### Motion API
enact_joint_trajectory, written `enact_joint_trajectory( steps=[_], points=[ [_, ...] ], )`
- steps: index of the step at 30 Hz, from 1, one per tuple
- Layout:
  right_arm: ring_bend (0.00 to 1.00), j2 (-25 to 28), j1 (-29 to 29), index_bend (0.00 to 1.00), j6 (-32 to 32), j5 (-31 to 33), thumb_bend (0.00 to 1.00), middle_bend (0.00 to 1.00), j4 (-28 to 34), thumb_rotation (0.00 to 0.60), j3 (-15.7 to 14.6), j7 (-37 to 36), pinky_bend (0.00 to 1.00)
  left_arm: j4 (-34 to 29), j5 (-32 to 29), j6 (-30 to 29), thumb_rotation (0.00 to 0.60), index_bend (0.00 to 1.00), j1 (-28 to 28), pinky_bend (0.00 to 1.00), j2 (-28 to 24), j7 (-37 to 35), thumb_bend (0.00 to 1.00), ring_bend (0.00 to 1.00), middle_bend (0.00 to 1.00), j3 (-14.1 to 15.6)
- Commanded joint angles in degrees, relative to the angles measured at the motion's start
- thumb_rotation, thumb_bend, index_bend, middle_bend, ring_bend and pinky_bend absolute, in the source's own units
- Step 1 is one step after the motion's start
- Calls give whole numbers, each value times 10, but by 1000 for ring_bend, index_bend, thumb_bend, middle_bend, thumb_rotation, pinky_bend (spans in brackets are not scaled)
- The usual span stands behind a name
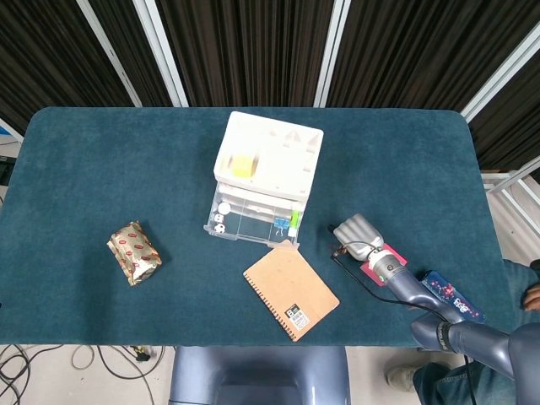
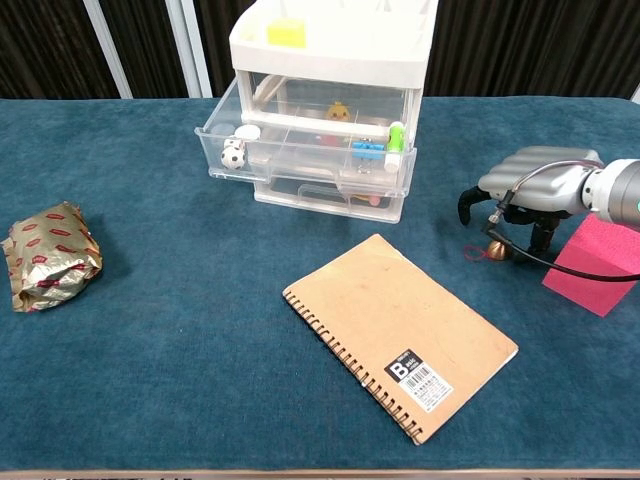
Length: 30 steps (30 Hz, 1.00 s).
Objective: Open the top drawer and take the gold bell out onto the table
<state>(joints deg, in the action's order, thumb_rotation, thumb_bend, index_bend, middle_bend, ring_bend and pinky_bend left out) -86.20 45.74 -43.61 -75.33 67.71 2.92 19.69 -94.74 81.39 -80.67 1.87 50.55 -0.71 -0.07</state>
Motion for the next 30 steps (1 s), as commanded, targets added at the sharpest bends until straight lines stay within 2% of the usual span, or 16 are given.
enact_joint_trajectory(
  steps=[1,9,15,17,20,23,25,27,28,30],
  points=[
    [1000,7,-2,299,-4,6,228,982,9,600,2,10,1000,0,0,0,600,103,0,0,0,0,204,0,0,0],
    [1000,63,-13,297,-33,13,228,981,78,600,14,18,1000,-1,0,2,600,104,1,0,-1,1,205,0,0,1],
    [1000,149,-19,294,-39,55,228,975,164,600,39,26,1000,-2,0,1,600,104,0,0,-1,1,205,0,0,0],
    [999,187,-19,293,-40,84,228,955,199,600,54,32,1000,-2,0,0,600,104,0,0,-1,1,204,0,0,0],
    [950,230,-25,293,-67,120,228,859,238,600,79,39,973,-3,1,0,600,104,0,0,-1,2,205,0,0,0],
    [862,265,-39,292,-108,155,251,732,273,600,105,36,814,-3,2,-3,600,104,0,0,-1,2,205,0,0,0],
    [771,278,-50,293,-136,172,261,597,289,600,114,40,581,-4,2,-3,600,104,-1,0,-1,1,205,0,0,0],
    [660,290,-62,294,-166,191,261,464,310,600,119,51,414,-5,2,-2,600,103,0,0,-1,0,205,0,0,1],
    [603,299,-69,294,-176,200,261,400,325,600,118,55,354,-5,3,-2,600,104,0,0,-1,0,205,0,0,1],
    [513,313,-83,294,-197,209,255,306,349,600,116,64,310,-5,5,-3,600,103,0,0,-1,2,205,0,0,1]
  ],
)
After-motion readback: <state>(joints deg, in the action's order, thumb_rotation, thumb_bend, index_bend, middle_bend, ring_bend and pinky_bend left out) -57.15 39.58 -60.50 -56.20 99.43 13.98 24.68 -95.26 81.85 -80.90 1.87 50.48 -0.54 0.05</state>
